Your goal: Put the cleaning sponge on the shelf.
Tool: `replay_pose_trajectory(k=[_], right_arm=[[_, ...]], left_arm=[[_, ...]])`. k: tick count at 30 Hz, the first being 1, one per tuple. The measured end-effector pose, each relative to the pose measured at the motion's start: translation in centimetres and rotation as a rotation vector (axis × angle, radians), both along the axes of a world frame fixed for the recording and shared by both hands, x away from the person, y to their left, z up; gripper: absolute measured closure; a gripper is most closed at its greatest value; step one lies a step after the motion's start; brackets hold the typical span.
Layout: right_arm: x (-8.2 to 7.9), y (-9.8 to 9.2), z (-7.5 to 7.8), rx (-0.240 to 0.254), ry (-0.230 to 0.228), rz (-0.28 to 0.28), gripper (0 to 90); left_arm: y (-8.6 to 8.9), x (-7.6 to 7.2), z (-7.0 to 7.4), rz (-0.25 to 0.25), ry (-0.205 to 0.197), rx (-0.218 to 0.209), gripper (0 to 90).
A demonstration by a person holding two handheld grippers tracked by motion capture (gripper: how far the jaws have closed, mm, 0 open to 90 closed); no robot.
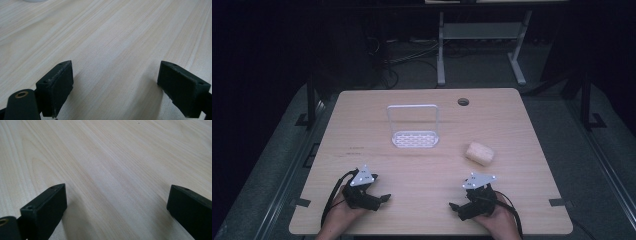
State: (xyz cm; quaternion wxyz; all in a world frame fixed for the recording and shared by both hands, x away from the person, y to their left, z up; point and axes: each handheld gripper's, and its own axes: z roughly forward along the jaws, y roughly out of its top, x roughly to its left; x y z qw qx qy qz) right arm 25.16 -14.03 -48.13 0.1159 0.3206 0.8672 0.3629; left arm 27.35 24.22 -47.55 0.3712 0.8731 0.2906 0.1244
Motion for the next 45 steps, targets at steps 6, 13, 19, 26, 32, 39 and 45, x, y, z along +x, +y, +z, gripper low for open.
replay_pose_trajectory(k=[6,13,19,26,32,39,45], right_arm=[[0.0,0.0,0.0,0.000,0.000,-0.001,2.6],[0.1,-0.1,0.1,-0.004,0.002,0.011,3.0],[0.1,-0.5,0.6,-0.020,0.014,0.009,6.5],[0.0,-1.3,1.6,0.012,0.024,0.003,6.5],[-0.2,-2.1,2.5,0.025,0.002,0.002,6.4],[-0.1,-3.1,3.4,0.046,-0.013,-0.012,6.4],[-0.2,-4.0,4.2,0.041,-0.021,-0.027,6.4]], left_arm=[[0.0,0.0,0.0,0.000,0.000,0.000,12.7],[0.0,0.0,0.0,0.001,-0.002,-0.001,12.7],[0.0,0.0,0.0,-0.002,-0.002,0.004,12.7],[0.1,0.0,0.0,0.000,-0.001,0.006,12.6],[0.1,0.0,0.0,0.001,-0.001,0.006,12.6],[0.1,0.0,0.0,0.000,-0.001,0.009,12.6],[0.1,0.0,0.0,0.000,-0.002,0.009,12.6]])
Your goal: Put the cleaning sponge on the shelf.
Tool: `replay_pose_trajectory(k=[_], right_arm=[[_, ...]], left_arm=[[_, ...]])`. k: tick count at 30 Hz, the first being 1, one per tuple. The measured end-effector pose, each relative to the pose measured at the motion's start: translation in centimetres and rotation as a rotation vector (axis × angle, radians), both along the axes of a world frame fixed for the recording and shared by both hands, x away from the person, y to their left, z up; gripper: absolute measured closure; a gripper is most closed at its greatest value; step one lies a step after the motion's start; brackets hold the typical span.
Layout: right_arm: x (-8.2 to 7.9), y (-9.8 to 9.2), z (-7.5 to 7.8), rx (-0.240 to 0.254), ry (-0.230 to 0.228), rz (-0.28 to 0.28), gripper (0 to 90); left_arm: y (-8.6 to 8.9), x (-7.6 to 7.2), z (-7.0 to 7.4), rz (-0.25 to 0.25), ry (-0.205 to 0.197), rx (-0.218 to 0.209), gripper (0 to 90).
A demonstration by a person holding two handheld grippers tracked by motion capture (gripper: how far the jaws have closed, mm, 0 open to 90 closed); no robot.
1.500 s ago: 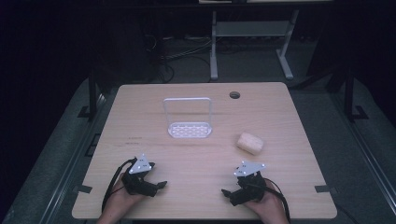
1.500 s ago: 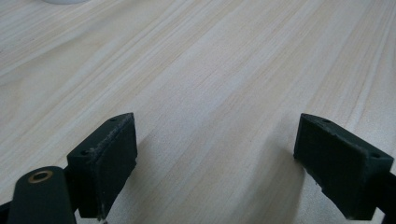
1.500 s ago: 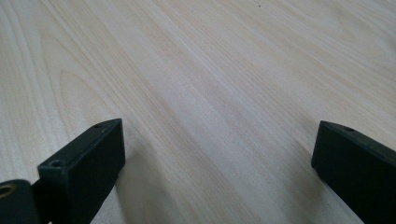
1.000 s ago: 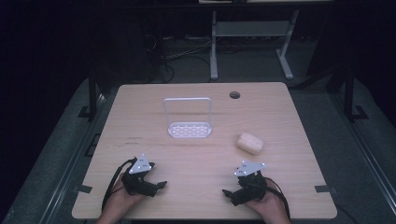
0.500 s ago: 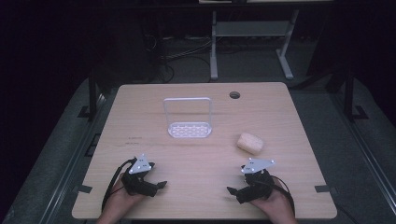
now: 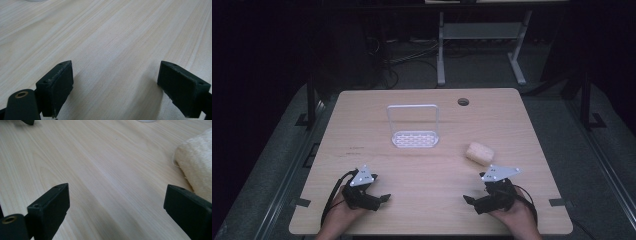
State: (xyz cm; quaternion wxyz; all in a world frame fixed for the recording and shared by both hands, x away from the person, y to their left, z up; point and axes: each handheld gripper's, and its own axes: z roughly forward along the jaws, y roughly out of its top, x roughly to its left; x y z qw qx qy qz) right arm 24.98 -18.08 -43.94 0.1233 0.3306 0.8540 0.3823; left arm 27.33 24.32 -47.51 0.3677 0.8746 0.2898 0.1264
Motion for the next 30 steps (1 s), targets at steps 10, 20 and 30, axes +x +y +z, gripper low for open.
replay_pose_trajectory(k=[10,20,30], right_arm=[[0.6,-1.0,1.4,-0.018,-0.016,0.003,6.4],[1.5,-1.8,2.1,-0.010,-0.023,-0.020,6.4],[2.9,-2.6,2.8,-0.006,-0.036,-0.038,6.4]], left_arm=[[0.0,0.0,0.0,-0.001,0.001,0.003,12.5],[0.0,0.0,0.0,0.006,0.003,0.002,12.3],[0.0,0.0,0.0,0.008,0.003,0.000,12.5]])
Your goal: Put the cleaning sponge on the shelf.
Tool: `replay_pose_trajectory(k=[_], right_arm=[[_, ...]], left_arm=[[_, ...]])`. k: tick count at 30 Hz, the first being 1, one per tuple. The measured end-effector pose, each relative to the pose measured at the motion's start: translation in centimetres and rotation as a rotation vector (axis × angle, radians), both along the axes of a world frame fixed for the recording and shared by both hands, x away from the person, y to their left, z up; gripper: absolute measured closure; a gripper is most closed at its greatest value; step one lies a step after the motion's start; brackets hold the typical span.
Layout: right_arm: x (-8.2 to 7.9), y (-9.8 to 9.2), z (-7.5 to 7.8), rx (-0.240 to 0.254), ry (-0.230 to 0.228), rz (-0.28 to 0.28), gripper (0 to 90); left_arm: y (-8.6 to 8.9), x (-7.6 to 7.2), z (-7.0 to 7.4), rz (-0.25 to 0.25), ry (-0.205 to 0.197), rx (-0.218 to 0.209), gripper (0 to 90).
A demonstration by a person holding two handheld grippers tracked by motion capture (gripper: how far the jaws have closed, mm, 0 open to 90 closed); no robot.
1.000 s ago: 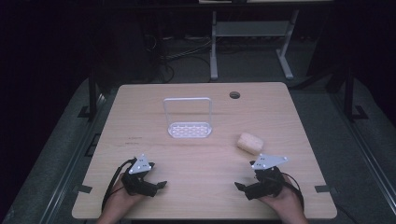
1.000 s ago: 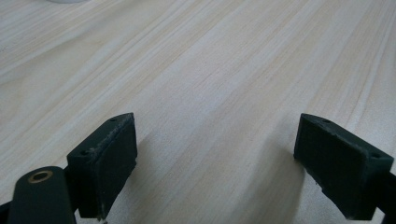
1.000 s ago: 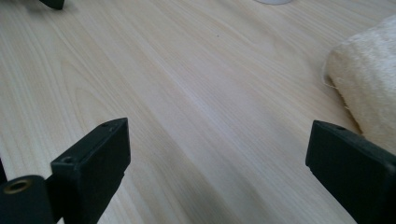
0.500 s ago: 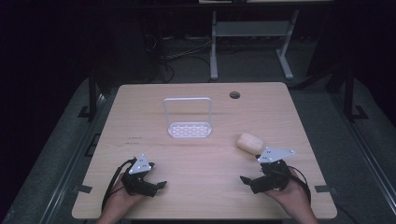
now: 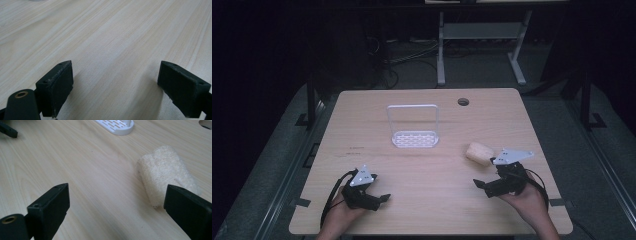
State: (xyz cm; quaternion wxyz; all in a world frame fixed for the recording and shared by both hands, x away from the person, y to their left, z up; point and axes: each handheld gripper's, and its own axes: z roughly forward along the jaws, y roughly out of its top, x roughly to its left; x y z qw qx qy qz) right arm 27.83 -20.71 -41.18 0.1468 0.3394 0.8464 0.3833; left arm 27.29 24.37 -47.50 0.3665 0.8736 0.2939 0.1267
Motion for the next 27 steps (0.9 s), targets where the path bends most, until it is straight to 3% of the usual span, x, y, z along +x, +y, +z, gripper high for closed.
replay_pose_trajectory(k=[16,27], right_arm=[[2.2,-1.0,0.8,0.036,-0.007,-0.025,6.5],[3.9,-1.2,0.6,0.026,-0.004,-0.035,6.4]], left_arm=[[0.0,-0.1,0.0,0.009,-0.001,-0.005,12.4],[0.0,-0.1,0.0,0.010,-0.002,-0.007,12.4]])
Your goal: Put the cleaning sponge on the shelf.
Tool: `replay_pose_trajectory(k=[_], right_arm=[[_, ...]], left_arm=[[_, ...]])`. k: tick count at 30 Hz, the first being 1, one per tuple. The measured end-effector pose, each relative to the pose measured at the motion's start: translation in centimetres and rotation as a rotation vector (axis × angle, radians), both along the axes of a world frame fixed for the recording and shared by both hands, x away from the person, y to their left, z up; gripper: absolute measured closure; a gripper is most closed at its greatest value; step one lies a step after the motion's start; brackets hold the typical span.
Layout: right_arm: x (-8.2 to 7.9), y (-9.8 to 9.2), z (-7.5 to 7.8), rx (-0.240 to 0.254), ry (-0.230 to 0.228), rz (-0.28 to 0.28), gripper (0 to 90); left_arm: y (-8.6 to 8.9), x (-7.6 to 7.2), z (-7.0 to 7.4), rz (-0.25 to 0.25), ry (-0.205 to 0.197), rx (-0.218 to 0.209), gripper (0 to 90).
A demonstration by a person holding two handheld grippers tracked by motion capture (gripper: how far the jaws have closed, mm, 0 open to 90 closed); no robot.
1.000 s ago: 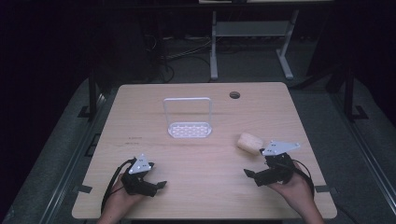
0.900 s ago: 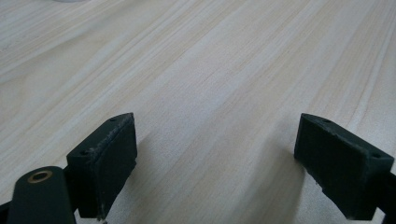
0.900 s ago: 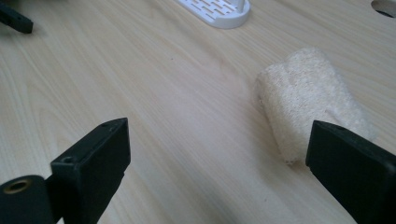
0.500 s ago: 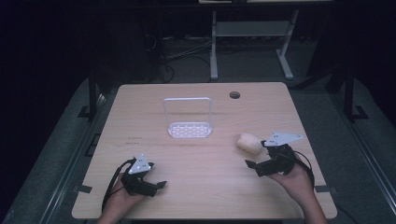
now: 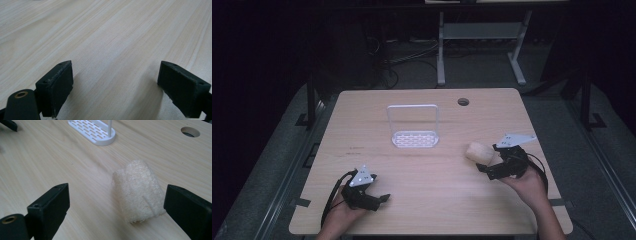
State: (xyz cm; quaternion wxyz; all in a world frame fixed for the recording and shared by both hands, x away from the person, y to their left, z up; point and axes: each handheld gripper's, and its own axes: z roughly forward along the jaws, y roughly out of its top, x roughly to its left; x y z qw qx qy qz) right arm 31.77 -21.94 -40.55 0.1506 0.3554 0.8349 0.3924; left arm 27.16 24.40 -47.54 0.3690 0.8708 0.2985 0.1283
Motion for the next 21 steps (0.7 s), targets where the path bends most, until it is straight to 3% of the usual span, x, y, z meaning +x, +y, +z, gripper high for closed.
replay_pose_trajectory(k=[21], right_arm=[[3.9,0.4,-1.5,-0.019,0.027,0.003,6.4]], left_arm=[[0.0,0.0,0.0,0.001,0.000,-0.001,12.4]])
